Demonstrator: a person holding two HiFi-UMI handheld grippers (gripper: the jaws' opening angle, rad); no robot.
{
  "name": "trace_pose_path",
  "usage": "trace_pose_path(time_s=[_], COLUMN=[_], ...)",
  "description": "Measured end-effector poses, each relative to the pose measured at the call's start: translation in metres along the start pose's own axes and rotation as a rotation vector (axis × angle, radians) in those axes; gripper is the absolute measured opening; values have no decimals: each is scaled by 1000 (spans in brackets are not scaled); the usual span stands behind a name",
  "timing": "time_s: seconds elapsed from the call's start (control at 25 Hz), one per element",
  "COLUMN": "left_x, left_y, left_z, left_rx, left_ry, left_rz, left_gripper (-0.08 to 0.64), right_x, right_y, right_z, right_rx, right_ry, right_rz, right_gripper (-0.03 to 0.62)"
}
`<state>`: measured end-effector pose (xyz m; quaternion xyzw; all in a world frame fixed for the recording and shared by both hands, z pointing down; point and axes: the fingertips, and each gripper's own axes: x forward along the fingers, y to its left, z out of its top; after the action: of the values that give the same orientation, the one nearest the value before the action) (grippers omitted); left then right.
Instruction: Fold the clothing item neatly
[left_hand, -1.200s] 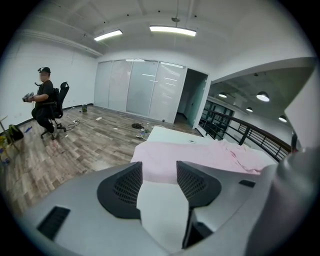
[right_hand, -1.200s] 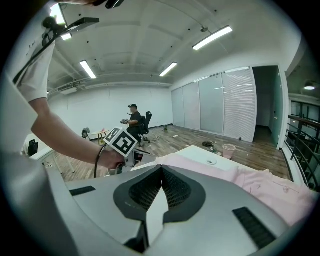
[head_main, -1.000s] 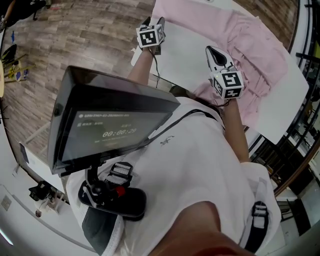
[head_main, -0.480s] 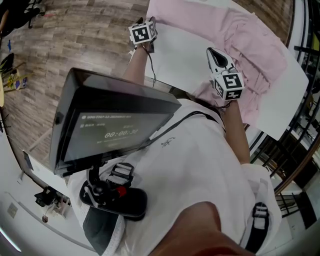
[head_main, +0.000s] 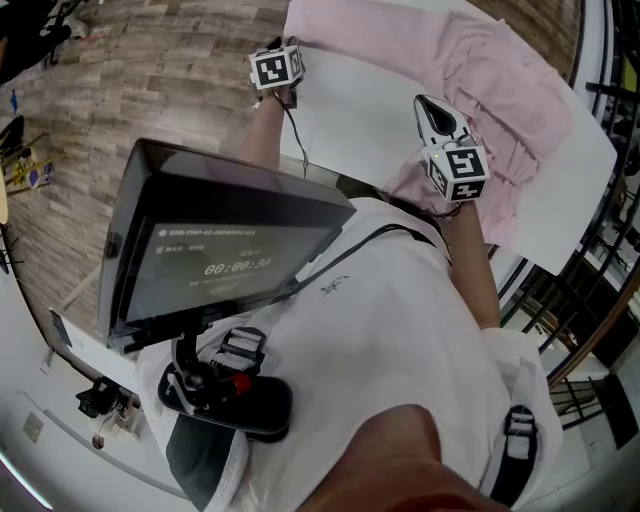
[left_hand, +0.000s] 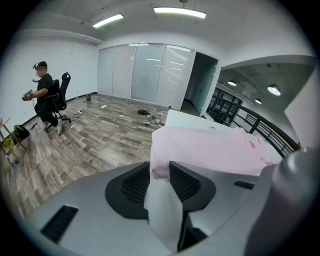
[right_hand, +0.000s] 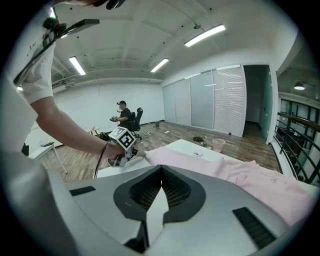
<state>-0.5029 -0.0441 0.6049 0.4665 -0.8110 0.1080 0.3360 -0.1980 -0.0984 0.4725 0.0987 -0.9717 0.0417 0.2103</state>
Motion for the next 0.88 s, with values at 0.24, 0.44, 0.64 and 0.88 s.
trace_pose_path(time_s=[0.24, 0.44, 0.64, 0.88], left_x=[0, 7, 3, -6], left_y=[-5, -12, -20, -24], left_z=[-4, -4, -1, 11], left_rx=[21, 135, 142, 110], left_ry=[46, 109, 109, 15], left_rz=[4, 7, 14, -13], left_gripper=[106, 93, 41, 38], right_x=[-7, -7, -11, -8], right_y=[-5, -12, -11, -15], right_z=[-2, -11, -7, -7], right_rx=[16, 27, 31, 33], right_ry=[9, 18, 11, -9], right_rz=[-6, -11, -13, -24], right_gripper=[5, 5, 5, 5])
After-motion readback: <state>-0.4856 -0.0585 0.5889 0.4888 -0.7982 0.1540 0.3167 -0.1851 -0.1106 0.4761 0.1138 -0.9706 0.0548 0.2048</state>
